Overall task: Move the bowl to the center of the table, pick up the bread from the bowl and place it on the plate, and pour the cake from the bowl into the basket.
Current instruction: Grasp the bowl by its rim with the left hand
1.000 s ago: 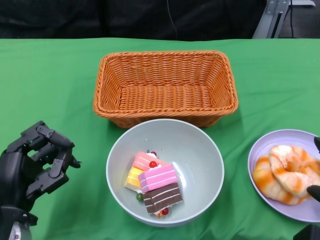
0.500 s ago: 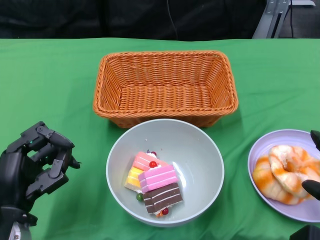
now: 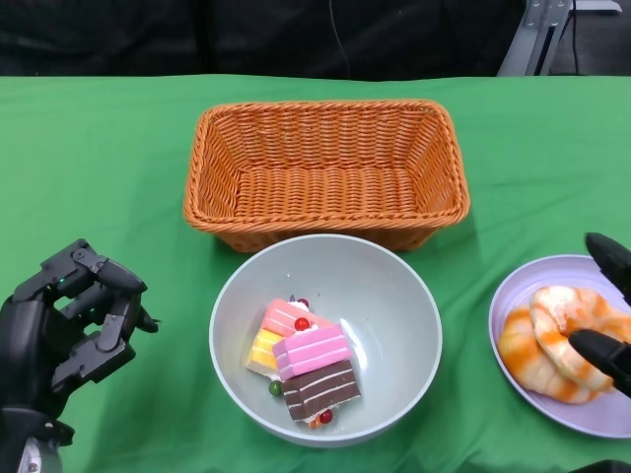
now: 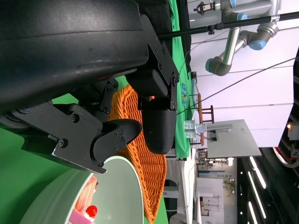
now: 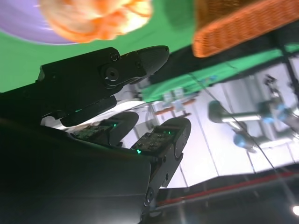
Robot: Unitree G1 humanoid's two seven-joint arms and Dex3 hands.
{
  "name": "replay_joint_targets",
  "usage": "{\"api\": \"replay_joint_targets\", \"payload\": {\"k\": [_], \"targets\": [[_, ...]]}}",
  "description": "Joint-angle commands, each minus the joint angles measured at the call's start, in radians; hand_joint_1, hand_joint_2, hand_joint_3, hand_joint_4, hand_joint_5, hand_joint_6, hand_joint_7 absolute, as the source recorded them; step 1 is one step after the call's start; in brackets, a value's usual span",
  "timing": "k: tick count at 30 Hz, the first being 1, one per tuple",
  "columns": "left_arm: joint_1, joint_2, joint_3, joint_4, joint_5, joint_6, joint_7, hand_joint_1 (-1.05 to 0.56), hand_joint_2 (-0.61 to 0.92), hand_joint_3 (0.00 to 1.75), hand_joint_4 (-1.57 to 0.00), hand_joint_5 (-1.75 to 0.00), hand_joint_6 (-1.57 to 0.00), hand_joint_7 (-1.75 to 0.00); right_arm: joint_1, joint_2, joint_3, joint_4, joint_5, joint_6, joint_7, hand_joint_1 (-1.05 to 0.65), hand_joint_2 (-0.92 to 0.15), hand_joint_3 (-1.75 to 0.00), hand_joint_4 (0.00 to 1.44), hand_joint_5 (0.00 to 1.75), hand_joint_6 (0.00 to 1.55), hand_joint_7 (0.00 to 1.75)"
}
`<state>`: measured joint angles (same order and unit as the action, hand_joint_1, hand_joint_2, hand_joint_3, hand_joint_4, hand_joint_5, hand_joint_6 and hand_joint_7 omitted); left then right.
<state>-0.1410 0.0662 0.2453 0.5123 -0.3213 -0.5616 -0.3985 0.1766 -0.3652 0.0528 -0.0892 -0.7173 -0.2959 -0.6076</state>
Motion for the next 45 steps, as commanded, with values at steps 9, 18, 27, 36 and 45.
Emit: {"api": "replay_joint_targets", "payload": {"k": [9,18,27,36,45], "targets": [[-0.017,0.020,0.010,0.049,-0.005,-0.025,-0.027,-0.05,0.71,0.83,-0.73,-1.65,-0.76,-1.30,-0.102,0.135,0.014,-0.020,0.371,-0.171,0.218,-0.37,-0.85,-0.01,0.87,0.15,0.78,0.04],[-0.007,0.025,0.003,0.046,0.020,-0.038,-0.020,-0.04,0.70,0.85,-0.73,-1.64,-0.77,-1.28,-0.155,0.191,0.059,0.009,0.623,-0.260,0.470,-0.27,-0.88,-0.02,0.99,0.22,0.90,0.06],[-0.016,0.031,0.006,0.070,0.013,-0.057,-0.050,-0.01,0.71,0.88,-0.70,-1.64,-0.77,-1.30,-0.131,0.291,0.081,0.008,0.714,-0.248,0.584,-0.24,-0.90,0.00,0.76,1.20,0.98,0.45],[-0.025,0.033,0.000,0.092,0.028,-0.082,-0.053,-0.02,0.70,0.89,-0.70,-1.63,-0.77,-1.29,-0.086,0.309,0.089,-0.028,0.730,-0.239,0.658,-0.29,-0.92,-0.08,0.68,1.43,0.69,1.20],[-0.028,0.053,-0.004,0.091,0.083,-0.201,-0.049,-0.05,0.79,0.64,-0.71,-1.45,-0.80,-1.05,-0.092,0.331,0.071,-0.020,0.749,-0.252,0.692,-0.29,-0.90,-0.13,0.67,1.58,0.66,1.31]]}}
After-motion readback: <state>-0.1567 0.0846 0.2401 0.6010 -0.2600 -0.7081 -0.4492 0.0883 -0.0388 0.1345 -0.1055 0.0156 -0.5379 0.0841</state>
